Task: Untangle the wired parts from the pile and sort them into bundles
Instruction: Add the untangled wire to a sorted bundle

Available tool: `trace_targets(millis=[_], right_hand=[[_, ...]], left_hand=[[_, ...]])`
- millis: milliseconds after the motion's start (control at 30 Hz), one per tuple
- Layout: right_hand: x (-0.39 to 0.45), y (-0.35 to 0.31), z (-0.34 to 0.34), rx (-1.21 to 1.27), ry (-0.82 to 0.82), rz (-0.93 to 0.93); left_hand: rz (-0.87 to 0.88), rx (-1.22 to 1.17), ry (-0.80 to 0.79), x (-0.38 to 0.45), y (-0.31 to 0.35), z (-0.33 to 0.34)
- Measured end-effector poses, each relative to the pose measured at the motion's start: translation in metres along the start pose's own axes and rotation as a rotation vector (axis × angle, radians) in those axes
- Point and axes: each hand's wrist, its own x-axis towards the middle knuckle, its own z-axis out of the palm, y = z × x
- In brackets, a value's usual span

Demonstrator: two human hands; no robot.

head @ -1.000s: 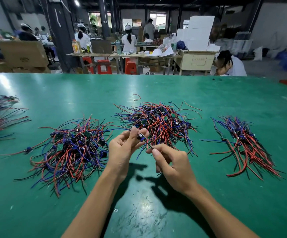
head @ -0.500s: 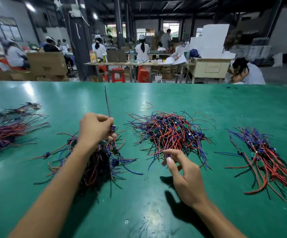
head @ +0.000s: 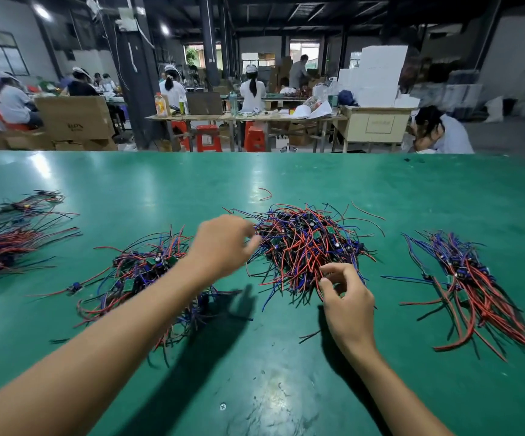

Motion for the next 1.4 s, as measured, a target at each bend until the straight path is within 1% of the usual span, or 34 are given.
trace_targets(millis=[67, 167, 267, 300, 333, 367, 433, 467, 567, 633, 700, 767, 800, 867, 967, 1000, 1033, 1067, 1133, 1233, 1300, 1333, 1400], right_hand=[[0.002, 0.002, -0.003, 0.026, -0.022, 0.024], [0.005, 0.006, -0.004, 0.066, -0.029, 0.049], [0.006, 0.007, -0.002, 0.136, -0.044, 0.107], [0.006, 0.007, -0.002, 0.171, -0.049, 0.126], [0.006, 0.007, -0.001, 0.202, -0.05, 0.138], [0.006, 0.007, -0.001, 0.224, -0.048, 0.144], [0.008, 0.006, -0.001, 0.275, -0.056, 0.168], [0.01, 0.005, -0.002, 0.315, -0.078, 0.196], [0.015, 0.002, -0.006, 0.468, -0.2, 0.328], [0.019, 0.003, -0.011, 0.547, -0.256, 0.389], [0.022, 0.002, -0.014, 0.578, -0.32, 0.405], [0.021, 0.002, -0.017, 0.614, -0.384, 0.399], [0.02, 0.001, -0.018, 0.628, -0.407, 0.382], [0.017, 0.0, -0.019, 0.634, -0.43, 0.335], [0.013, -0.003, -0.022, 0.64, -0.46, 0.267], [0.011, -0.004, -0.023, 0.618, -0.478, 0.239], [0.009, -0.005, -0.024, 0.583, -0.501, 0.217], [0.007, -0.007, -0.024, 0.553, -0.525, 0.2], [0.002, -0.01, -0.025, 0.554, -0.57, 0.198], [-0.001, -0.017, -0.025, 0.602, -0.57, 0.29], [0.0, -0.019, -0.026, 0.604, -0.572, 0.341], [-0.001, -0.019, -0.026, 0.604, -0.591, 0.36], [-0.002, -0.019, -0.025, 0.621, -0.676, 0.395]], left_hand=[[0.076, -0.027, -0.021, 0.008, 0.038, 0.017], [0.022, -0.082, -0.038, 0.018, 0.067, 0.039], [-0.028, -0.005, -0.012, 0.019, 0.075, 0.053], [-0.035, -0.021, 0.006, 0.016, 0.076, 0.055], [-0.028, -0.068, 0.031, 0.012, 0.078, 0.055], [-0.017, -0.165, 0.076, 0.006, 0.082, 0.054], [0.007, -0.421, 0.212, -0.011, 0.09, 0.053], [0.035, -0.496, 0.269, -0.02, 0.095, 0.054], [0.204, -0.535, 0.376, -0.053, 0.105, 0.064], [0.303, -0.548, 0.406, -0.069, 0.108, 0.073], [0.346, -0.604, 0.399, -0.074, 0.106, 0.076], [0.313, -0.73, 0.344, -0.073, 0.101, 0.076], [0.254, -0.81, 0.297, -0.073, 0.097, 0.075], [0.035, -1.005, 0.181, -0.071, 0.09, 0.074], [-0.4, -1.306, 0.03, -0.063, 0.083, 0.071], [-0.499, -1.45, -0.018, -0.059, 0.081, 0.069], [-0.561, -1.577, -0.047, -0.055, 0.079, 0.066], [-0.581, -1.662, -0.056, -0.053, 0.076, 0.064], [-0.557, -1.763, -0.067, -0.054, 0.072, 0.059], [-0.483, -1.913, -0.137, -0.057, 0.068, 0.047], [-0.38, -2.009, -0.235, -0.059, 0.064, 0.04], [-0.324, -2.014, -0.295, -0.061, 0.062, 0.037], [-0.232, -1.952, -0.411, -0.064, 0.06, 0.034]])
